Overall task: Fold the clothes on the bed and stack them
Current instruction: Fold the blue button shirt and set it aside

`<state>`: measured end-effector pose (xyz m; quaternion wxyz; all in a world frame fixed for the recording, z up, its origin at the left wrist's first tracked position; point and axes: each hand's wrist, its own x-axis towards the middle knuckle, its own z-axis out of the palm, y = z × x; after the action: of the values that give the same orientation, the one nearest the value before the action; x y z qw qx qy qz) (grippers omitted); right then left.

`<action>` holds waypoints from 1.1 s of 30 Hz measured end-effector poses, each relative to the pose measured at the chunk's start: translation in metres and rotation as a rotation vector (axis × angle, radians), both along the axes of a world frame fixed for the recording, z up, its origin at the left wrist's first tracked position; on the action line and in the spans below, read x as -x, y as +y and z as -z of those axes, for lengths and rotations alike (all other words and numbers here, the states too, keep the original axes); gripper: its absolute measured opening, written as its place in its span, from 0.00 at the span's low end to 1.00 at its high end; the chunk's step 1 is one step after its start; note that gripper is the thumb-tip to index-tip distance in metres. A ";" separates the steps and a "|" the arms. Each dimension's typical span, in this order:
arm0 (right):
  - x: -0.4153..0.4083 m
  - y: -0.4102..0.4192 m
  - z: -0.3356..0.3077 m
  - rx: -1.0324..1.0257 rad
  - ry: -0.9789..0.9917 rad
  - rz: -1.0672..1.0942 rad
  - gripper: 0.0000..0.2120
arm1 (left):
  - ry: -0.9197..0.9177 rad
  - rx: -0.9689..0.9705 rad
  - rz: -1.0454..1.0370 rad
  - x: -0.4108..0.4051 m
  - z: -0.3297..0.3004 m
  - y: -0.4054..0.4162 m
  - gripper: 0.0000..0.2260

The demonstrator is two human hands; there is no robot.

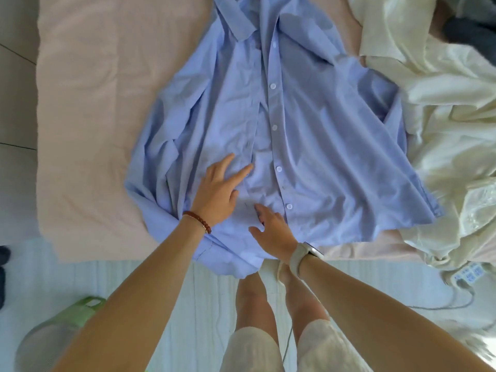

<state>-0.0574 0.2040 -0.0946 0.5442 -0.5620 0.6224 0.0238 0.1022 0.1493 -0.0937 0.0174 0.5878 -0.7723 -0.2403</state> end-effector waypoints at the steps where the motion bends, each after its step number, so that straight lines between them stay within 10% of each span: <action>1: -0.002 0.002 0.002 -0.017 0.027 -0.023 0.14 | 0.013 0.000 0.134 -0.002 0.003 -0.011 0.20; 3: -0.003 0.007 -0.002 -0.011 0.076 -0.051 0.08 | 0.047 0.035 0.299 -0.006 0.003 -0.031 0.06; 10: 0.027 0.019 -0.041 0.004 -0.055 0.301 0.06 | 0.134 0.123 0.462 0.009 -0.029 -0.077 0.13; 19: 0.068 0.026 -0.039 -0.122 0.398 0.421 0.07 | 0.133 0.236 0.551 0.076 -0.019 -0.114 0.08; 33: 0.021 -0.130 -0.038 0.440 0.240 0.292 0.16 | -0.212 -0.001 0.015 -0.016 -0.013 -0.210 0.21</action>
<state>-0.0783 0.0740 -0.0567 0.3296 -0.5641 0.7469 -0.1241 0.1182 -0.0612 -0.0811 -0.0667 0.6041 -0.7740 -0.1773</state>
